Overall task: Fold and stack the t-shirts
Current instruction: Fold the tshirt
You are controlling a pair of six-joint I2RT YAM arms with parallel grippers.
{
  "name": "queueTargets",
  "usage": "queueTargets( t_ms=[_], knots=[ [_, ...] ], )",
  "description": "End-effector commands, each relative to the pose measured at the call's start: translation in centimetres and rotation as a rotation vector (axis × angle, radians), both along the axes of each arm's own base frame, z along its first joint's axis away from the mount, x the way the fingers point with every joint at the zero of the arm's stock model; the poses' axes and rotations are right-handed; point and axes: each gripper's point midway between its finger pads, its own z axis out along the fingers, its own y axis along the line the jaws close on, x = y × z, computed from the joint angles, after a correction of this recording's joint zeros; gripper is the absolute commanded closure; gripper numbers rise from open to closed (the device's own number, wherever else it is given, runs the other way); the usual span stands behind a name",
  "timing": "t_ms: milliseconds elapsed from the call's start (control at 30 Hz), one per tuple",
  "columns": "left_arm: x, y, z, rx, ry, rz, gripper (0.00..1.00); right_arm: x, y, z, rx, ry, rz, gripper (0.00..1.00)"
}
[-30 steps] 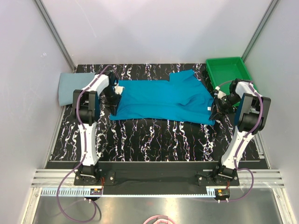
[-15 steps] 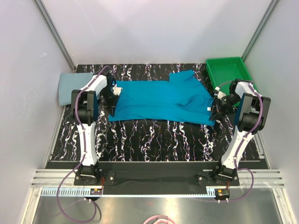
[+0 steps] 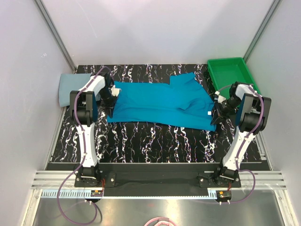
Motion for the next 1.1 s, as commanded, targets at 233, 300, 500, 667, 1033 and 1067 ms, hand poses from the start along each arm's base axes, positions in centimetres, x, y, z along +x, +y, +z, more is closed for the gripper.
queueTargets(
  t_ms=[233,300,500,667,1033,1067],
  knots=[
    [1.8,1.7,6.3,0.062,-0.187,-0.001,0.49,0.6,-2.7,2.6,-0.166,-0.112,0.0,0.47],
    [2.3,1.6,8.4,0.061,-0.256,0.0,0.32,1.8,-3.5,3.9,-0.221,-0.191,-0.002,0.44],
    [3.8,-2.4,12.4,-0.065,-0.396,-0.056,0.27,6.4,-2.8,8.8,-0.177,-0.416,-0.06,0.43],
    [3.3,-7.4,11.2,-0.172,-0.344,-0.138,0.27,9.7,1.8,9.7,0.041,-0.423,-0.002,0.45],
    [2.8,-10.6,5.1,-0.195,-0.195,-0.2,0.27,12.0,8.3,8.6,0.158,-0.416,0.159,0.46],
    [2.7,-10.7,4.7,-0.196,-0.186,-0.203,0.27,11.8,8.7,8.5,0.163,-0.41,0.165,0.47]
  ],
)
